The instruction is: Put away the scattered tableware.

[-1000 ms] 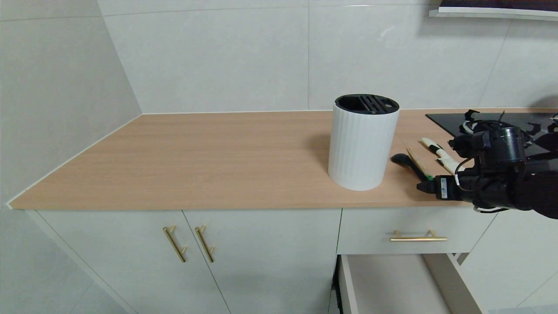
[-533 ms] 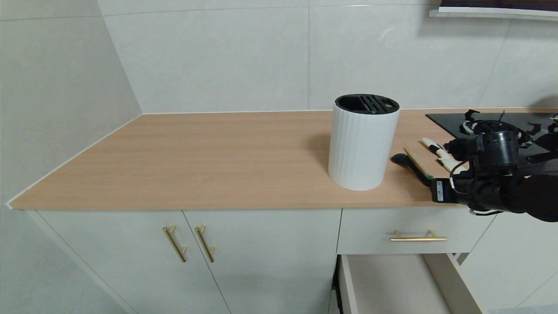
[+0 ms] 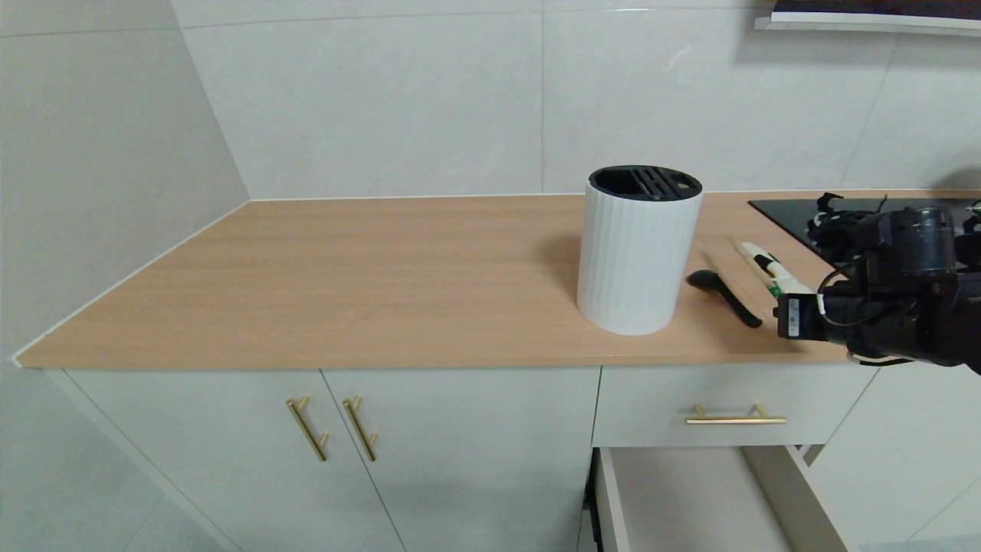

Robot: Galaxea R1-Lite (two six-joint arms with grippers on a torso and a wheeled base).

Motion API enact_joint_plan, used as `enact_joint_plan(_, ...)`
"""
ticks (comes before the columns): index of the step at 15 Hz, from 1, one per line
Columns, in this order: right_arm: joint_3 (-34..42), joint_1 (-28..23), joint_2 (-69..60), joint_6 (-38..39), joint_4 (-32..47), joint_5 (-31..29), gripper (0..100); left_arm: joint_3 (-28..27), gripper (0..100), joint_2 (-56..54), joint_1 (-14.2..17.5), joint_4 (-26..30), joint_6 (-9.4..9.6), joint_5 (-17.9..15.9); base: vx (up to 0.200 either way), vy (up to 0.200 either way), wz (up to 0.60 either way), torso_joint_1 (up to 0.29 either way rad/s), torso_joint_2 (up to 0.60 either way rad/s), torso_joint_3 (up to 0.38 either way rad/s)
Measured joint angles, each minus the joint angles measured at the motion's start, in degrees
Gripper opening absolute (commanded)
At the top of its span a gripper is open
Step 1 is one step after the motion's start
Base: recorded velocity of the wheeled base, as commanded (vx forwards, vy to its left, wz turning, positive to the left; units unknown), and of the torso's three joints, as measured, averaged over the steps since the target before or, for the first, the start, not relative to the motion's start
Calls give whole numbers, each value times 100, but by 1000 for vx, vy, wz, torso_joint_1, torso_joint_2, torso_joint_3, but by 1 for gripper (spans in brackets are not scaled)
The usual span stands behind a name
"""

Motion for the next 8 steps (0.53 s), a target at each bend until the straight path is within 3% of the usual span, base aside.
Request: enact_joint_plan(8,289,83,-1484,0,811,134,0,0,100,0,0,0,0,0,0,0,0,0,0,0)
